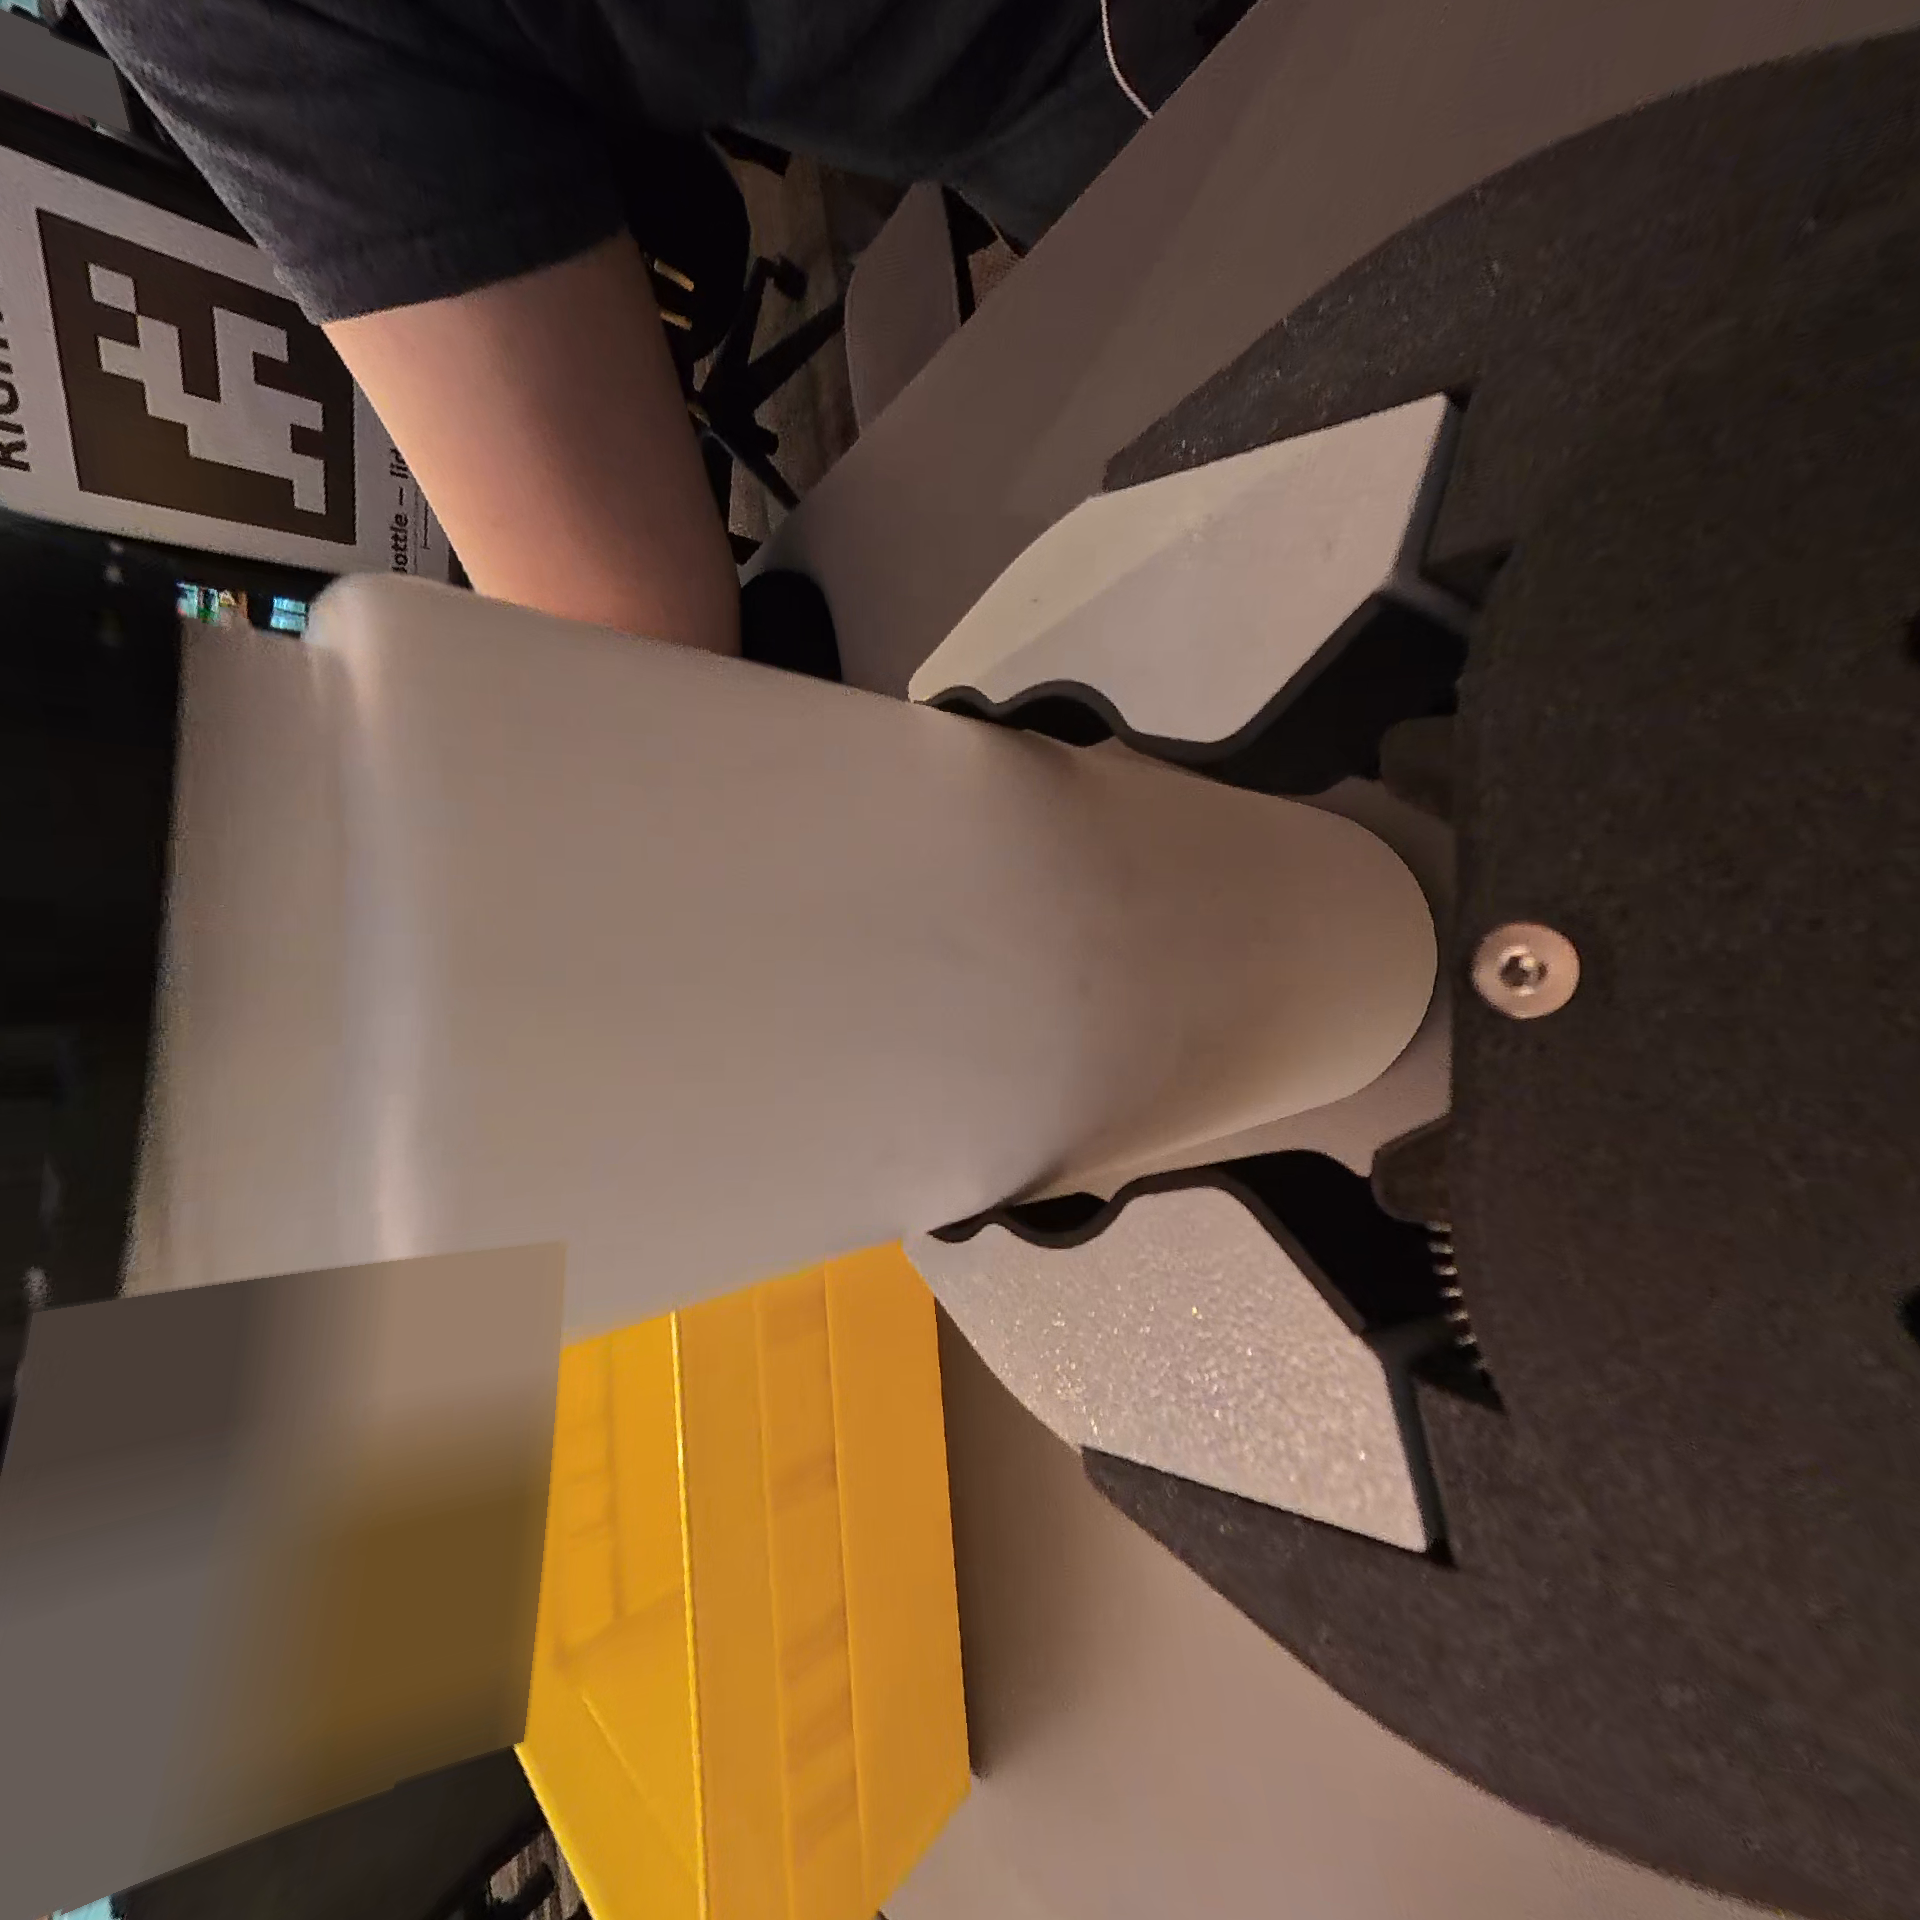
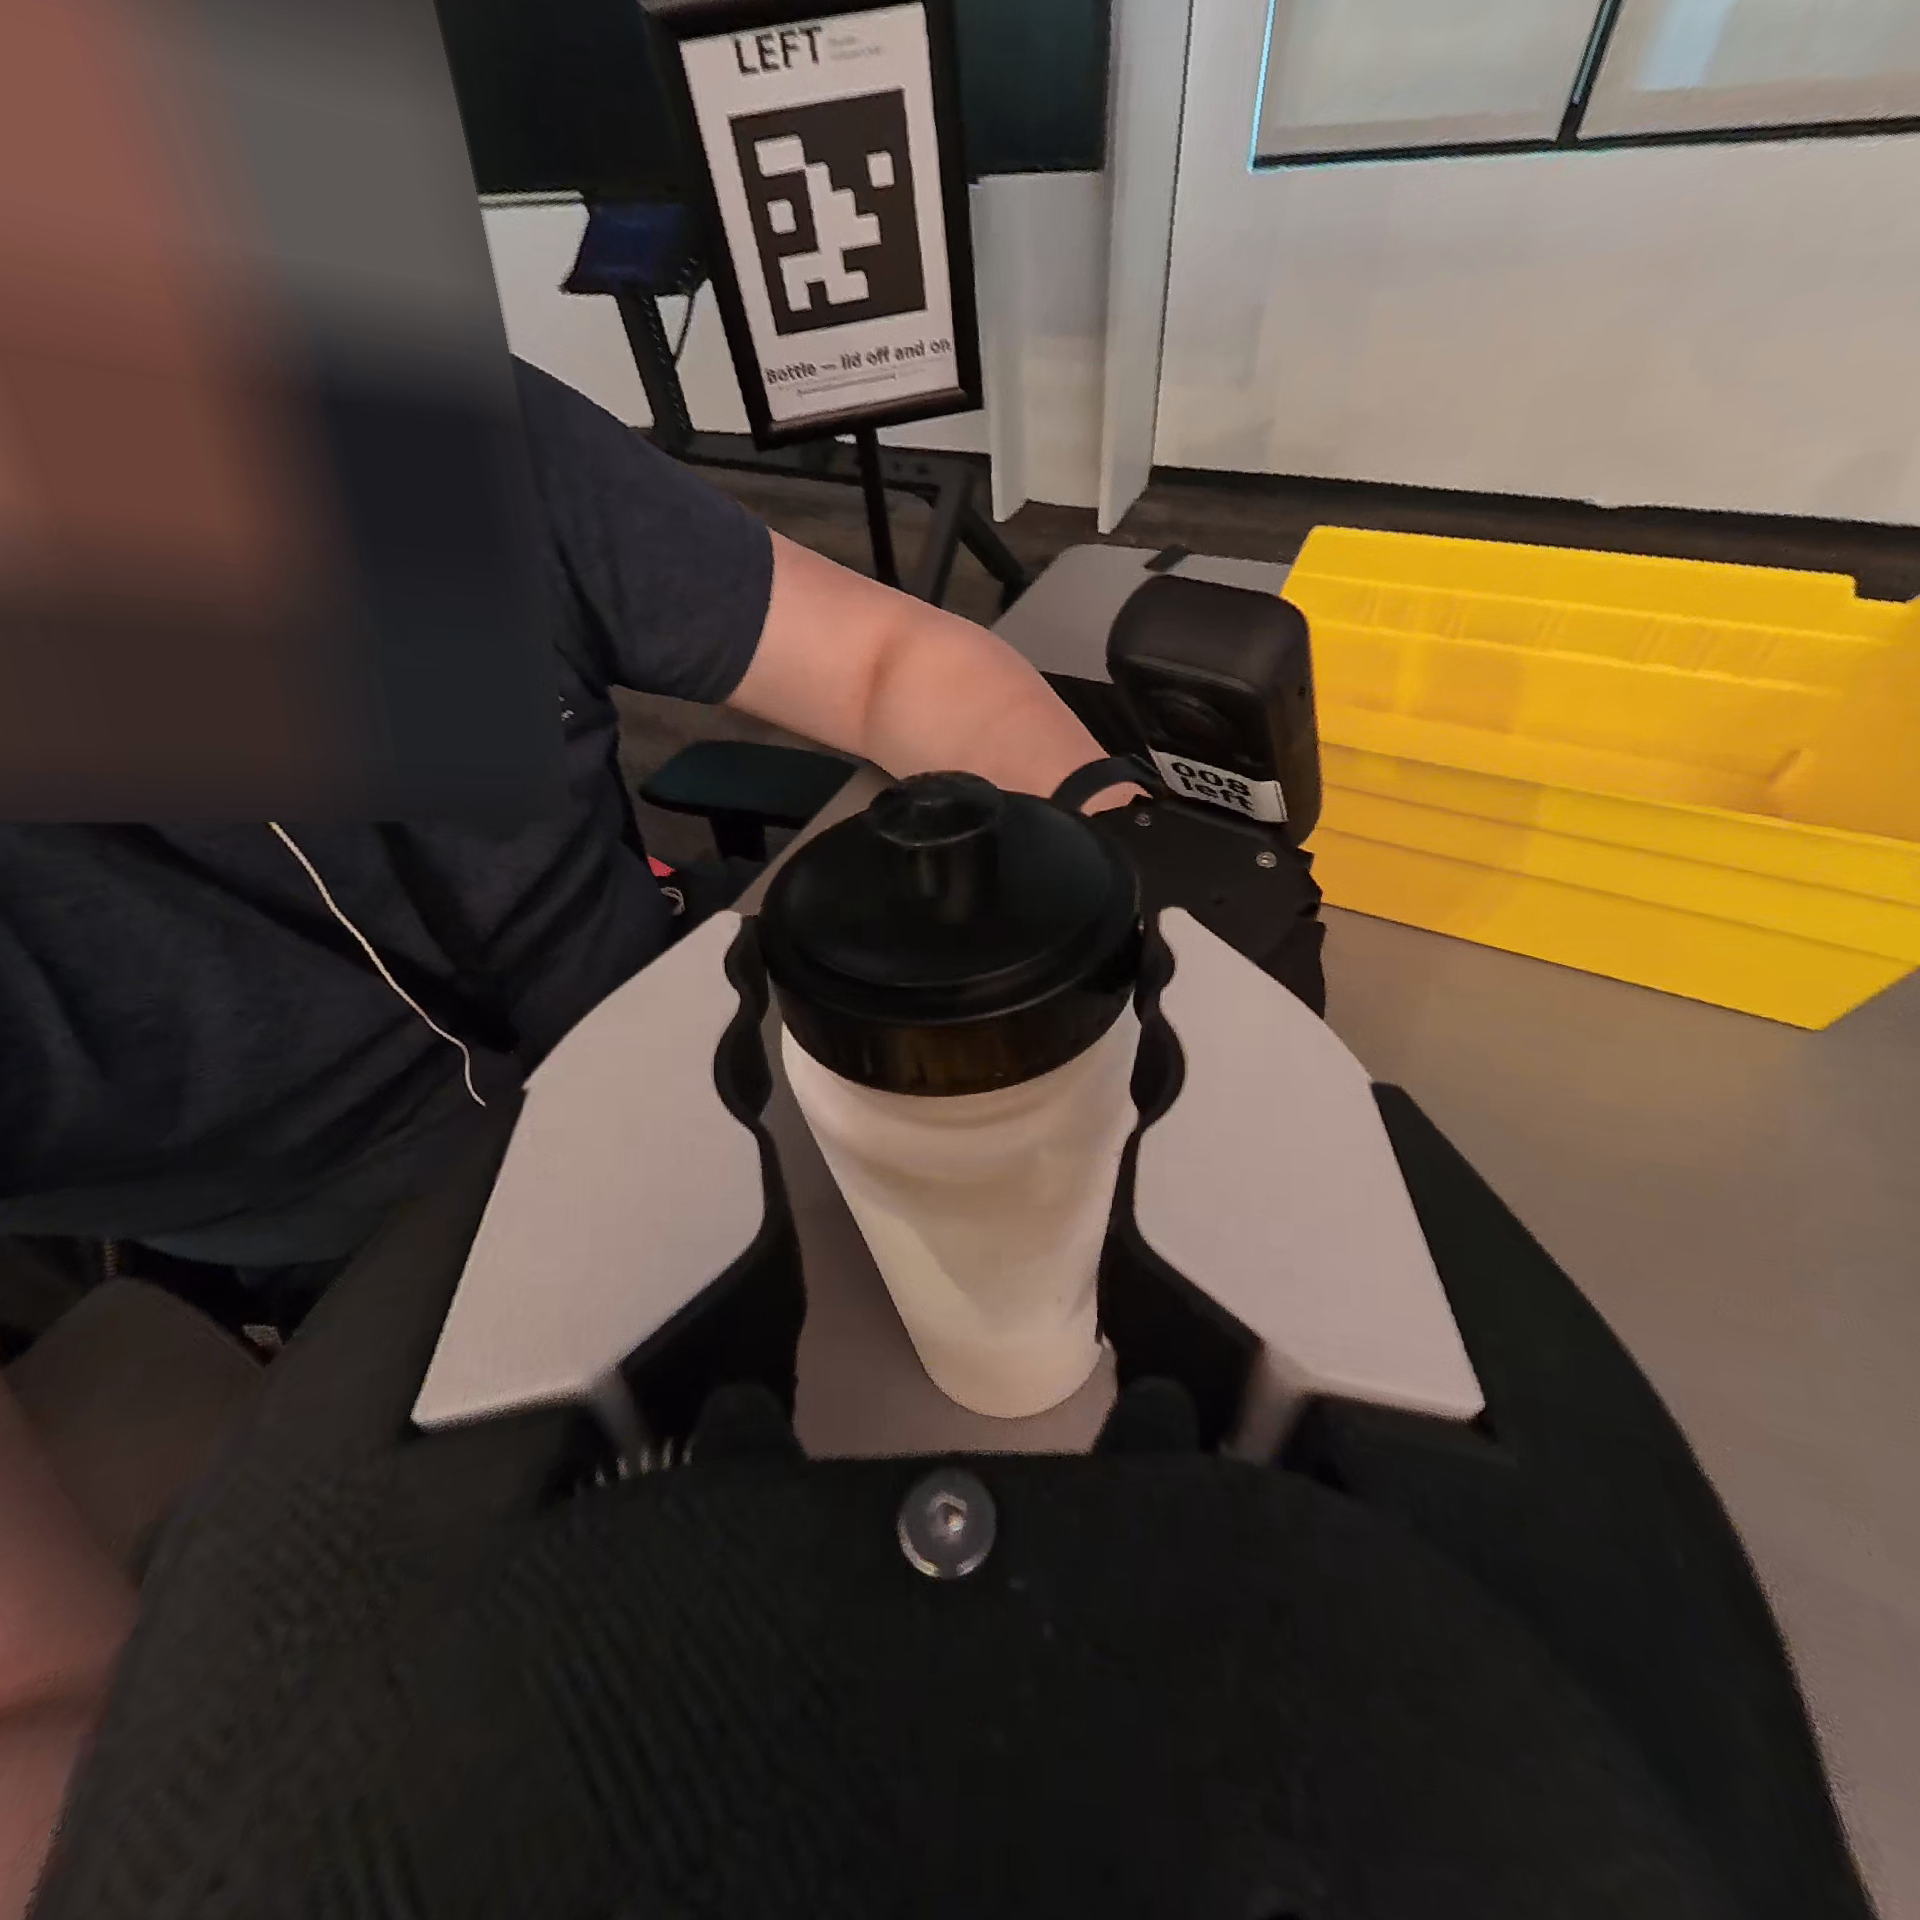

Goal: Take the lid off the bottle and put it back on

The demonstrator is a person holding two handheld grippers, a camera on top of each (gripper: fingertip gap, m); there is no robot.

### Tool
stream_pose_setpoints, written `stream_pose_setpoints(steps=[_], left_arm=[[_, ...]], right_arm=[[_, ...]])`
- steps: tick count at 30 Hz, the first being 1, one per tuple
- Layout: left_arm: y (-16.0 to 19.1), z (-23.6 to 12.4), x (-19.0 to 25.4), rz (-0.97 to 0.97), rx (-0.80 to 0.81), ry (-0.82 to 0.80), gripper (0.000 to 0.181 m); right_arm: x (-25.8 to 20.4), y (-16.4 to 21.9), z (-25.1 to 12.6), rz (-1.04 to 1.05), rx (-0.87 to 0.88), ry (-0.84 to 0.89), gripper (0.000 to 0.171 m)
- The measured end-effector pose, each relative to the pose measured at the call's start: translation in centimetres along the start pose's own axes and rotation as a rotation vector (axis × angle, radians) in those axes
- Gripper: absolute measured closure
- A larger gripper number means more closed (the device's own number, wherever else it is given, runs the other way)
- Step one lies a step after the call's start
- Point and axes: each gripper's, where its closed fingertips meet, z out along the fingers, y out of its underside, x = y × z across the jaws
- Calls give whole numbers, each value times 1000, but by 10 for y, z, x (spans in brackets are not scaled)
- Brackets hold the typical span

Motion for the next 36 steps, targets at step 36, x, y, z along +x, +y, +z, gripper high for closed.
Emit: stream_pose_setpoints(steps=[36], left_arm=[[8, -32, -84, -102, -67, -661, 94]], right_arm=[[79, -6, -20, 209, -147, 703, 99]])
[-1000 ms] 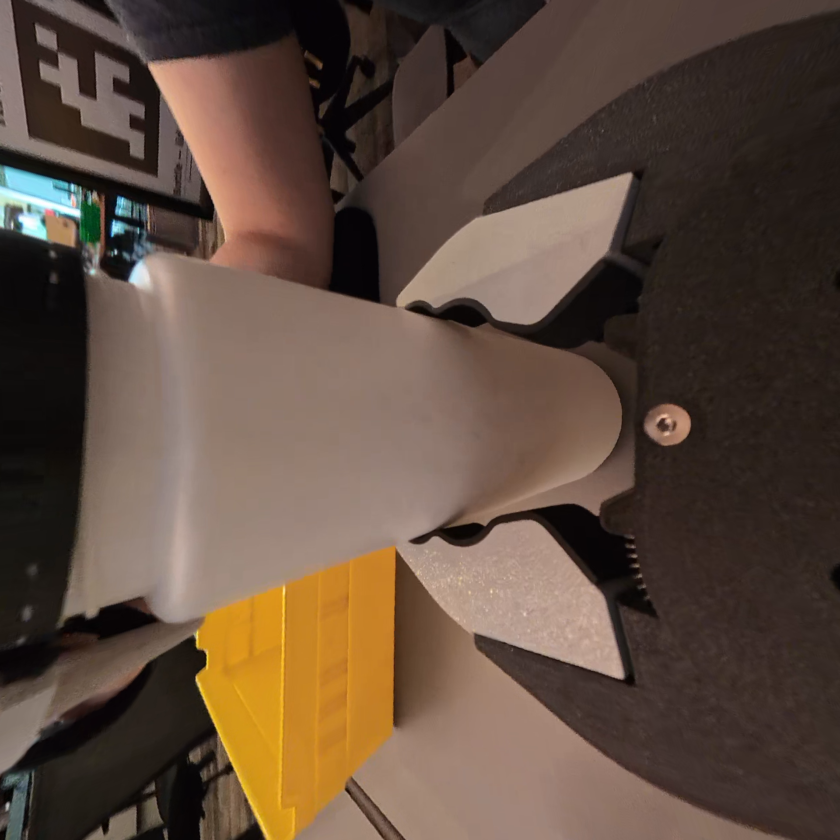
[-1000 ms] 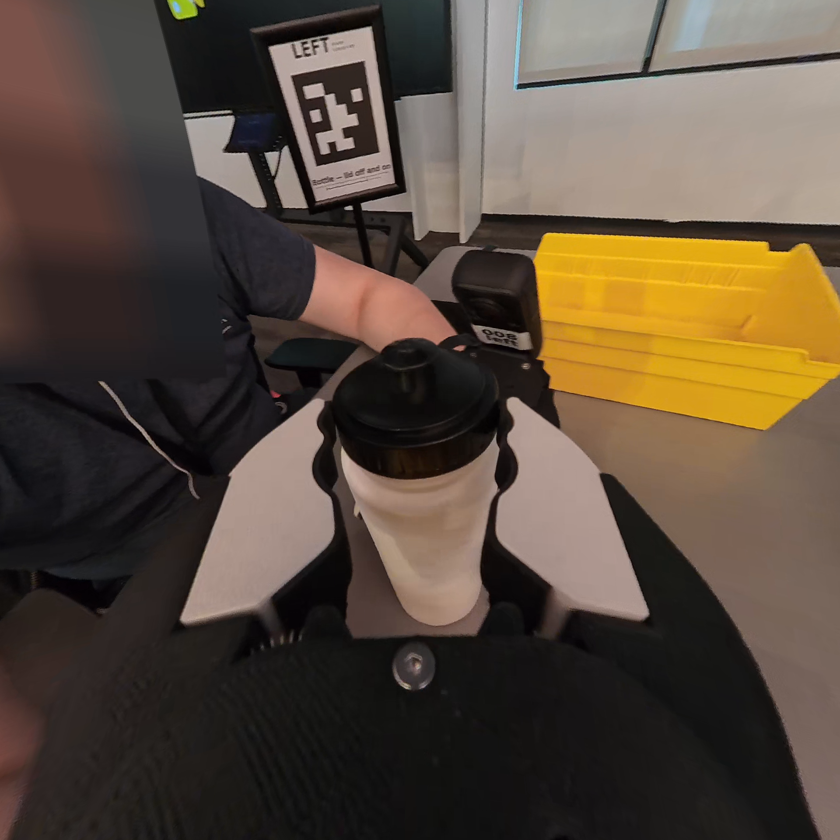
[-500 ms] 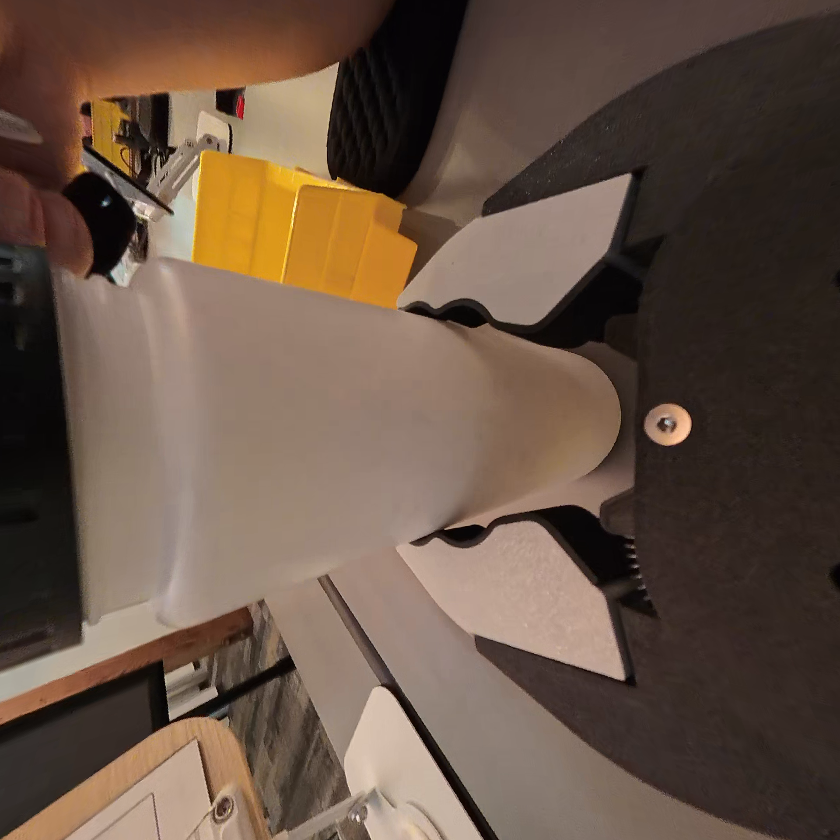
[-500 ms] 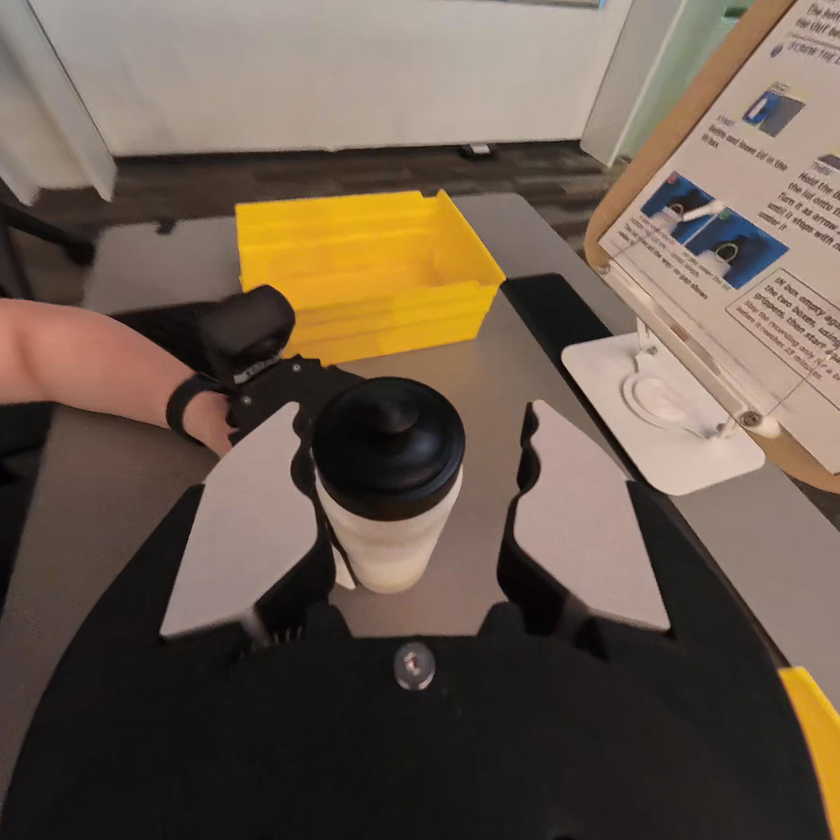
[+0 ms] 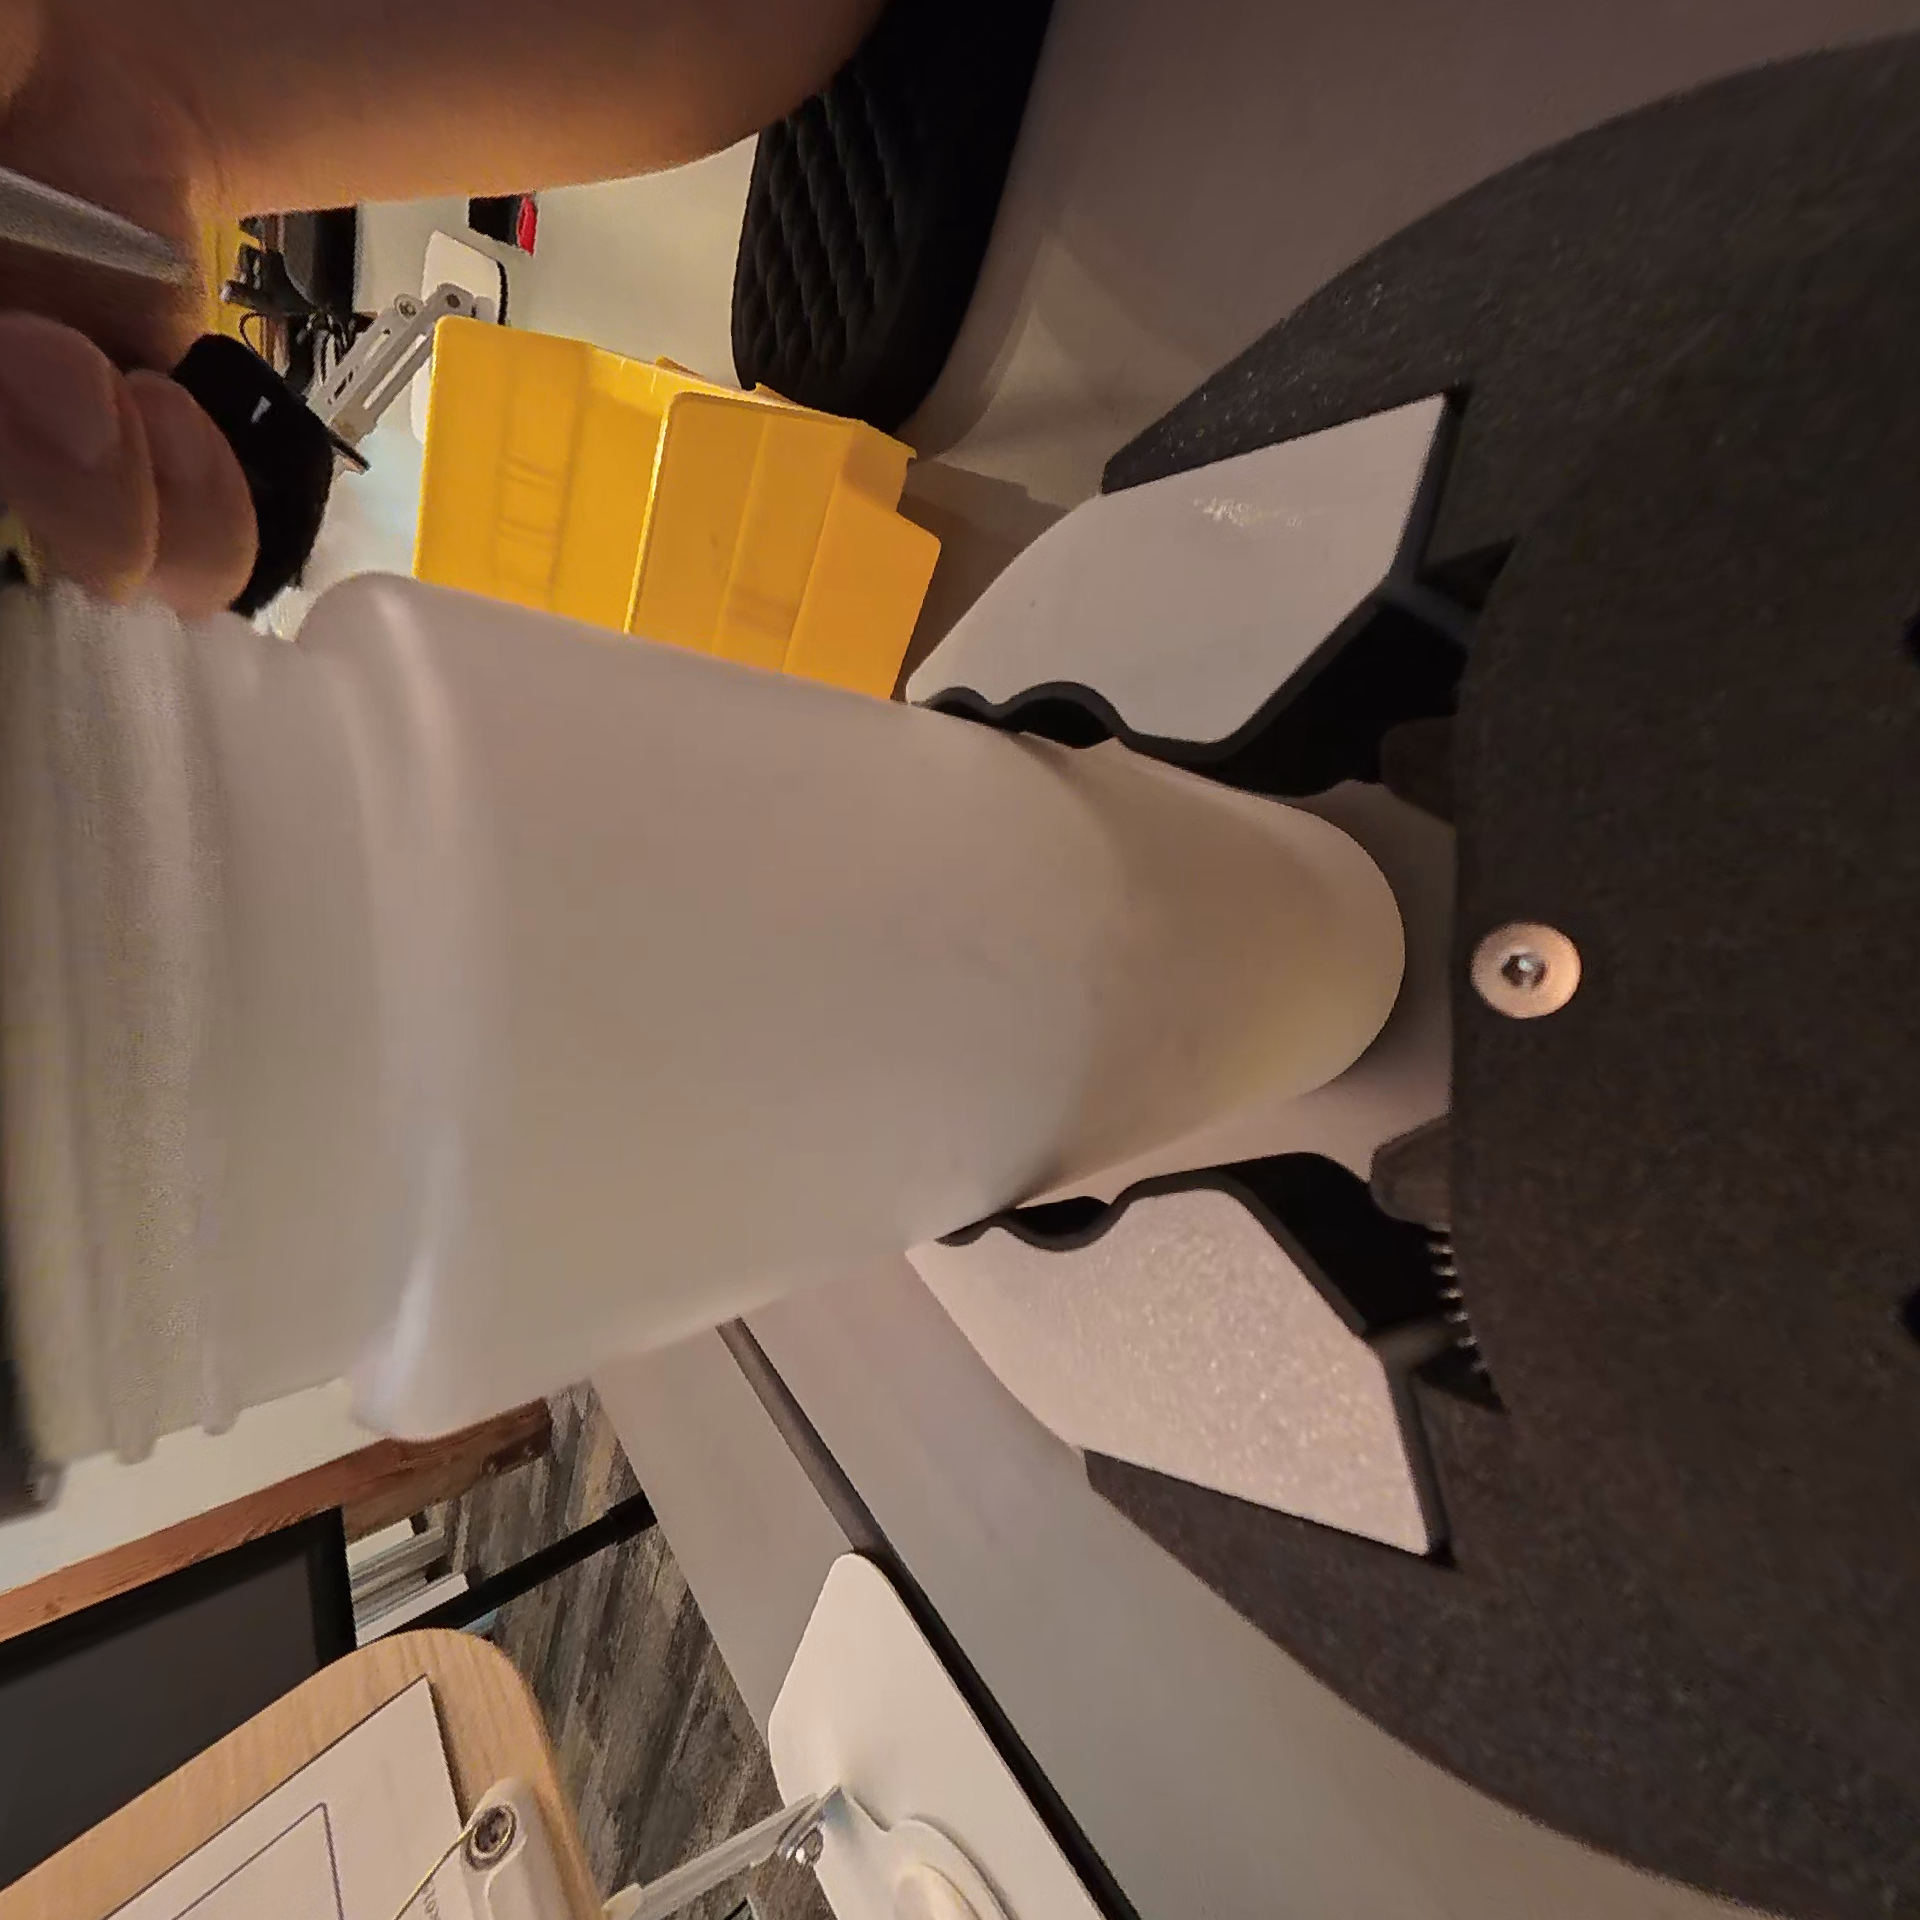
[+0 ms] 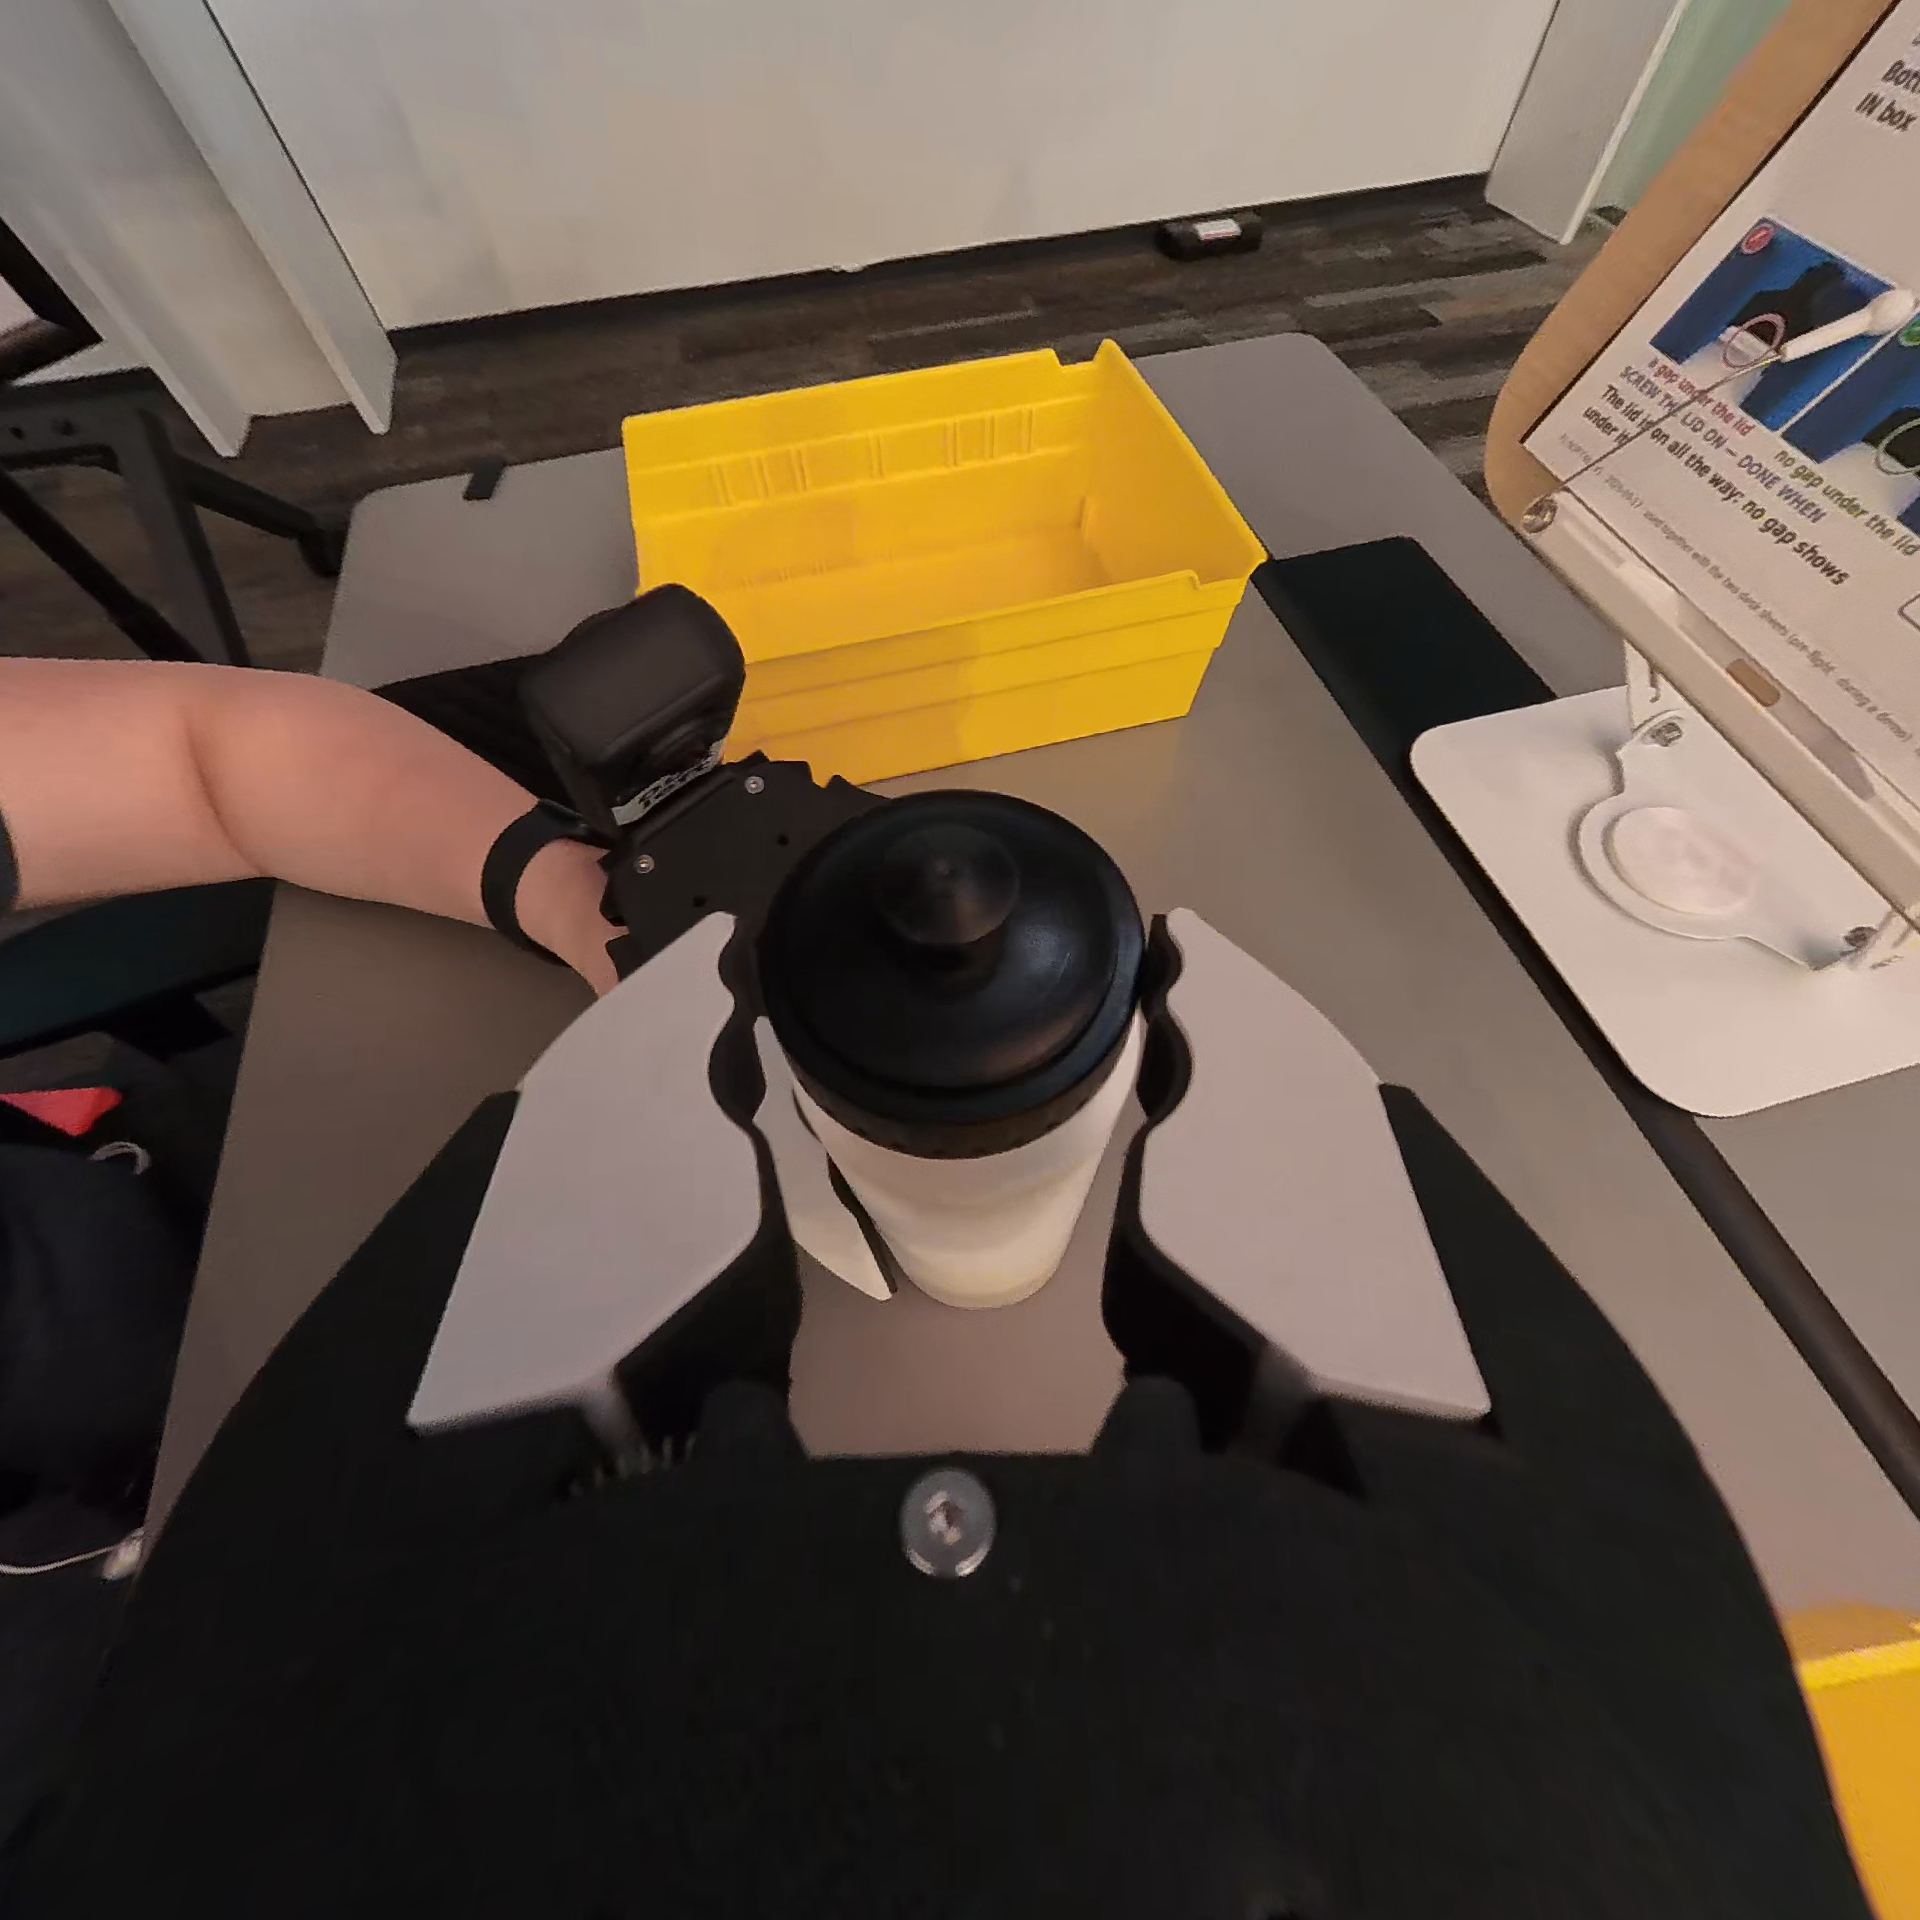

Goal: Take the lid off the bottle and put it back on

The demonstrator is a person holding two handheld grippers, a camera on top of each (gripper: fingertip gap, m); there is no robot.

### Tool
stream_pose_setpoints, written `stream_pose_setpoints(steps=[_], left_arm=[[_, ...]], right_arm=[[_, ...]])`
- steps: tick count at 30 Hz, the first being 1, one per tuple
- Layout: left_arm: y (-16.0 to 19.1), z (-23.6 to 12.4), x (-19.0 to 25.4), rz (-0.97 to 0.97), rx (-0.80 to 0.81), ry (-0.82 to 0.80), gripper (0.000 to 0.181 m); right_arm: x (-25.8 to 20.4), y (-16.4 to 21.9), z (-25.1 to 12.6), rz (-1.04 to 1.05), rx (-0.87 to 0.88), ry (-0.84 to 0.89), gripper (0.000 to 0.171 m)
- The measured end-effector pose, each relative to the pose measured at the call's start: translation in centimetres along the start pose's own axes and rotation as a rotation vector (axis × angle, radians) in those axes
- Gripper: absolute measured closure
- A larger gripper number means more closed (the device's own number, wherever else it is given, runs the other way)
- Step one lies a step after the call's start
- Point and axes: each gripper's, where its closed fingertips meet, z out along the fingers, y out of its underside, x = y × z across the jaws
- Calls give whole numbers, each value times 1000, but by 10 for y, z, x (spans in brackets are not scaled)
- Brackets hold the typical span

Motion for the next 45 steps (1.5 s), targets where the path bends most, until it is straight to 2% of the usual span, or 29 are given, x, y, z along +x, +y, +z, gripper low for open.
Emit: stream_pose_setpoints(steps=[14, 19, 27, 33, 36, 40, 43, 45], left_arm=[[0, -1, 4, 29, -24, 44, 94], [0, -1, 28, 54, -32, 185, 94], [0, -11, 85, 112, -19, 501, 94], [-2, -8, 79, 59, -43, 452, 94], [-4, -7, 79, -46, -59, 468, 94], [-7, -7, 78, -191, -89, 516, 94], [-6, -7, 71, -194, -90, 486, 94], [-6, -6, 68, -181, -93, 463, 94]], right_arm=[[-5, 4, 1, -90, -25, -26, 99], [-19, 12, -9, -160, -85, -87, 99], [-63, 29, -36, -285, -163, -305, 99], [-56, 27, -35, -244, -177, -261, 99], [-45, 23, -33, -220, -155, -210, 99], [-25, 12, -30, -25, -78, -180, 99], [-18, 5, -29, 162, -4, -251, 104], [-14, 9, -28, 182, -15, -256, 104]])
